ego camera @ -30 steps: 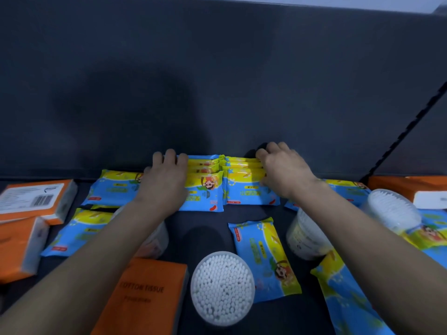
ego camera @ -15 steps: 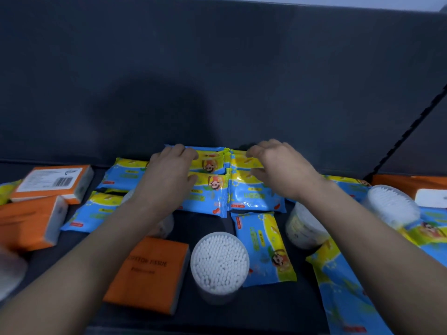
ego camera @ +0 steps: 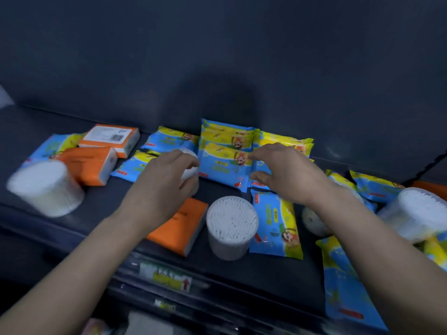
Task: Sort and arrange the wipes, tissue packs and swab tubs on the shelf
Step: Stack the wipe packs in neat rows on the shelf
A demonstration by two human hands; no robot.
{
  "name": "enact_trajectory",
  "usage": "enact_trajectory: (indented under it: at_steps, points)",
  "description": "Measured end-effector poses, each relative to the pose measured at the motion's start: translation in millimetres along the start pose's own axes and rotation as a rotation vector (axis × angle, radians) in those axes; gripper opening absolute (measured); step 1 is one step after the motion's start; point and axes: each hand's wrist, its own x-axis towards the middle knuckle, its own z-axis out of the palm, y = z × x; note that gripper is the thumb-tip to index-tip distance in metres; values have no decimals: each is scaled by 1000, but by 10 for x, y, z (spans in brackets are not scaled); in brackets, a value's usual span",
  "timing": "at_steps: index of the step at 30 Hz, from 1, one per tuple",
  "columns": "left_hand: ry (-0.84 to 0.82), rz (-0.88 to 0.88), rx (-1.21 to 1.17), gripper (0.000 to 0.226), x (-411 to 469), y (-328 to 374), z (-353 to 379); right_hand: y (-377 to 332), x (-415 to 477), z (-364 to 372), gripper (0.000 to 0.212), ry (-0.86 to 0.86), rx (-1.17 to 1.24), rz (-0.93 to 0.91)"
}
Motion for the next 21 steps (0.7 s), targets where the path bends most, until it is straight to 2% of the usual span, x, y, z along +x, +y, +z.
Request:
enact_trajectory:
  at_steps: [5, 13, 17, 21]
  points:
    - [12, -103, 13, 22, -277, -287, -74, -252, 178, 30, 40, 0, 0, -78]
    - [-36, -185, 53, 30, -252, -1014, -342, -801, 818, -82, 40, 44, -66, -129]
    - [-173, -124, 57, 40, -7, -1374, -385, -1021, 1177, -63, 41, 42, -65, -101]
    - [-385, -58, 93, 54, 327, -1608, -325, -1105, 1465, -7, 40, -15, -97, -9]
